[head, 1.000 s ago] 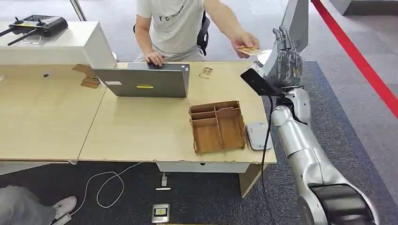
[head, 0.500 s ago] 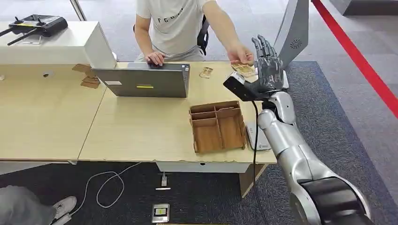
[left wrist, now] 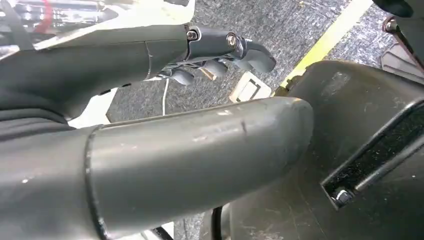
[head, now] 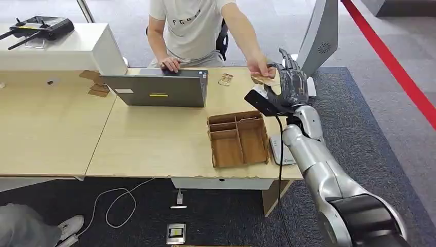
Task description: Pass the card to the sensor for recognition and then transmit it.
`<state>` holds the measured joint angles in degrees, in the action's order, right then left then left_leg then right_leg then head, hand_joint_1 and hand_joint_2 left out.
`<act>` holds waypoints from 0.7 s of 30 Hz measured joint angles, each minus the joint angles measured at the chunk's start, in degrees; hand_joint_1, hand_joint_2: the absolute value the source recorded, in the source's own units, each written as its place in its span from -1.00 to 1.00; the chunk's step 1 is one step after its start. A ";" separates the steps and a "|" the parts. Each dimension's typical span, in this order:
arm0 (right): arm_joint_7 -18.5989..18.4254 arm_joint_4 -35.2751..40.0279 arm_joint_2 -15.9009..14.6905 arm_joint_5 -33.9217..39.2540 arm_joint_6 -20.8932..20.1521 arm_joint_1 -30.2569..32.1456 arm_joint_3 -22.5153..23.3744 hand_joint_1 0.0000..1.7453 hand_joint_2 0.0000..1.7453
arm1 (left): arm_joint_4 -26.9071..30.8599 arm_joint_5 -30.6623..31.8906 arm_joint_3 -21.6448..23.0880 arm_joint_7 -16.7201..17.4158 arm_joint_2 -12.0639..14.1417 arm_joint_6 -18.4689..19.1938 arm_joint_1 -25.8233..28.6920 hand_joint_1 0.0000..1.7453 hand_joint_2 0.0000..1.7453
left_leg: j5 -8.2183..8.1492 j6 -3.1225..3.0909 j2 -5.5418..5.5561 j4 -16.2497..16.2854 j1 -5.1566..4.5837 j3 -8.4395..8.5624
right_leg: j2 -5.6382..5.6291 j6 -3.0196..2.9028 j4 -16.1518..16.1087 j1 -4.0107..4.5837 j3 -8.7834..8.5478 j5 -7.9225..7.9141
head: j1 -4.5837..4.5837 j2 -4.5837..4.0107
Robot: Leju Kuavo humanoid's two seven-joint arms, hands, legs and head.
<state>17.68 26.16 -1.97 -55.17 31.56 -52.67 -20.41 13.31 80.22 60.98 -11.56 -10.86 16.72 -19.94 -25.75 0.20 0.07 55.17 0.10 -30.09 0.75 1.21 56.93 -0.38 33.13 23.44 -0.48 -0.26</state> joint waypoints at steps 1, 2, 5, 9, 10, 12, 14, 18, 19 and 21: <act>0.02 -0.09 -0.06 -0.02 0.09 0.00 0.00 1.00 1.00 | 0.00 0.00 0.00 0.00 0.00 0.00 0.00 -1.00 -1.00 | 0.00 0.00 0.00 0.00 0.00 0.00 | 0.00 0.00 0.00 0.00 0.00 0.00 | 0.02 0.00; 0.00 -0.15 -0.11 -0.02 0.17 0.01 0.00 1.00 1.00 | 0.00 -0.02 0.02 0.00 -0.02 0.00 0.00 -1.00 -1.00 | 0.00 0.00 0.00 0.00 0.00 0.00 | 0.00 0.00 0.00 0.00 0.01 0.00 | 0.00 0.00; 0.02 -0.39 -0.22 0.00 0.79 0.00 0.00 1.00 1.00 | 0.00 -0.02 0.02 0.00 -0.02 0.00 -0.01 -1.00 -1.00 | 0.00 0.00 0.00 0.00 0.00 0.00 | -0.01 0.00 0.00 0.00 0.01 0.00 | 0.00 0.00; 0.28 -0.63 -0.39 0.46 1.58 0.01 0.00 1.00 1.00 | 0.00 0.00 0.13 0.00 -0.02 0.00 -0.03 -1.00 -1.00 | 0.00 0.00 0.00 0.00 0.00 0.00 | -0.02 0.00 0.00 -0.01 0.01 0.00 | 0.02 0.00; 0.42 -0.63 -0.46 0.48 1.64 0.01 0.00 1.00 1.00 | 0.00 -0.02 0.15 0.02 -0.02 0.00 -0.03 -1.00 -1.00 | 0.00 0.00 -0.01 0.00 0.00 0.00 | -0.02 0.00 0.00 -0.01 0.01 0.00 | 0.02 0.00; 0.66 -0.63 -0.50 0.59 1.66 0.01 0.00 1.00 1.00 | 0.02 0.00 0.15 0.02 -0.02 0.00 -0.03 -1.00 -1.00 | 0.00 0.00 -0.01 0.01 0.00 0.00 | -0.02 0.00 0.00 -0.01 0.01 0.00 | 0.02 0.00; 0.70 -0.66 -0.50 0.63 1.66 0.01 0.02 1.00 1.00 | 0.02 0.00 0.17 0.02 -0.02 0.00 -0.03 -1.00 -1.00 | 0.00 0.00 -0.01 0.01 0.00 0.00 | -0.02 0.00 0.00 0.00 0.01 -0.01 | 0.02 0.00; 0.70 -0.68 -0.52 0.63 1.66 0.01 0.00 1.00 1.00 | 0.02 0.00 0.22 0.02 -0.04 0.00 -0.04 -1.00 -1.00 | 0.00 0.00 -0.01 0.01 0.00 0.00 | -0.02 0.00 0.00 0.00 0.01 -0.01 | 0.02 0.00; 0.70 -0.68 -0.52 0.63 1.66 0.01 0.00 1.00 1.00 | 0.02 -0.02 0.24 0.02 -0.04 0.00 -0.04 -1.00 -1.00 | 0.00 0.00 -0.01 0.01 0.00 0.00 | -0.02 0.00 0.00 0.00 0.01 -0.01 | 0.00 0.00; 0.70 -0.68 -0.55 0.63 1.66 0.01 0.02 1.00 1.00 | 0.02 -0.02 0.24 0.02 -0.04 0.00 -0.04 -1.00 -1.00 | 0.00 0.00 -0.01 0.01 0.00 0.00 | -0.02 0.00 0.00 0.00 0.02 -0.01 | 0.02 0.00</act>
<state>18.38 25.49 -2.51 -54.53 33.22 -52.66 -20.39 13.33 80.19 61.22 -11.54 -10.91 16.72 -19.99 -25.75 0.20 0.06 55.18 0.10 -30.09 0.73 1.20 56.93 -0.38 33.15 23.44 -0.46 -0.26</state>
